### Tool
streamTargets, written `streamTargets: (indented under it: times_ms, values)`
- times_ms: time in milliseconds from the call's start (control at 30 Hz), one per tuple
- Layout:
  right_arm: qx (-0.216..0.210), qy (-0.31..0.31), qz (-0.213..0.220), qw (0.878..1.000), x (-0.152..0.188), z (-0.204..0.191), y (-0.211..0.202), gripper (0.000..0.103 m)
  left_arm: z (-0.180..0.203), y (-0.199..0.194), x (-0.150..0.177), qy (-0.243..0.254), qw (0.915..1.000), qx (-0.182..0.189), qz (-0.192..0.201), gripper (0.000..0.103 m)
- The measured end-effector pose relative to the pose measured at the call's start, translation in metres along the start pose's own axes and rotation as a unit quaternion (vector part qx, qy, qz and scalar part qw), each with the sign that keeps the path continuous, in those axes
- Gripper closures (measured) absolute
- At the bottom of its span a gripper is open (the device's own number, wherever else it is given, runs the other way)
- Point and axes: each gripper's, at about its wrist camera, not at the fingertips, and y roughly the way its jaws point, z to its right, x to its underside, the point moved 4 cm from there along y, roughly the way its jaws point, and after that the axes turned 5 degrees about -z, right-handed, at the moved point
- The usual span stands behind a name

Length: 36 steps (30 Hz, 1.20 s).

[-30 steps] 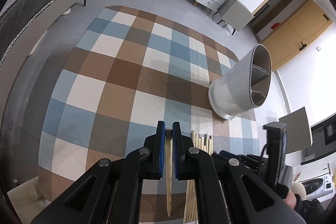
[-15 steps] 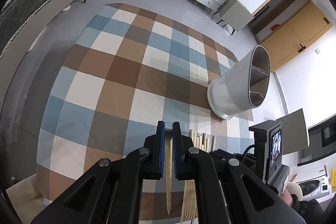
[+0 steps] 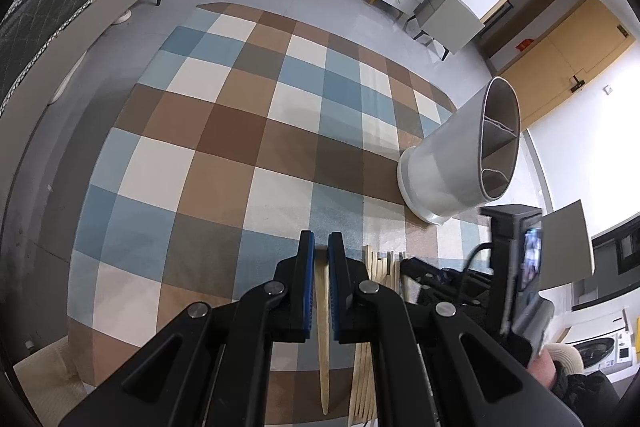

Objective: Organize utensils
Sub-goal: 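Lower the right tool to the chopstick pile and grasp one while the left tool holds its chopstick, then lift both held chopsticks and carry them over the utensil holder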

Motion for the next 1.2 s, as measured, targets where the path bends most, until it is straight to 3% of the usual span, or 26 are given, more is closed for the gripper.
streamTargets:
  times_ms: [167,300,533,733,1200]
  values:
    - [-0.035,0.030,0.087,0.995,0.006,0.016,-0.040,0.099,0.007,-0.004,0.003,0.023,0.9996,-0.012,0.012,0.101]
    - [-0.078,0.051,0.163,0.982,0.025,0.029,-0.076,0.099,0.017,-0.009,0.010,0.043,0.9987,-0.022,0.017,0.101]
    - [-0.093,0.052,0.264,0.959,0.058,0.030,-0.122,0.099,0.044,-0.030,0.017,0.074,0.9950,-0.037,0.055,0.101]
    - [-0.089,0.041,0.295,0.950,0.066,0.013,-0.132,0.099,0.061,-0.032,0.027,0.087,0.9937,-0.045,0.053,0.101]
    - [-0.097,0.034,0.351,0.931,0.074,0.020,-0.159,0.100,0.102,-0.051,0.021,0.126,0.9883,-0.047,0.071,0.101]
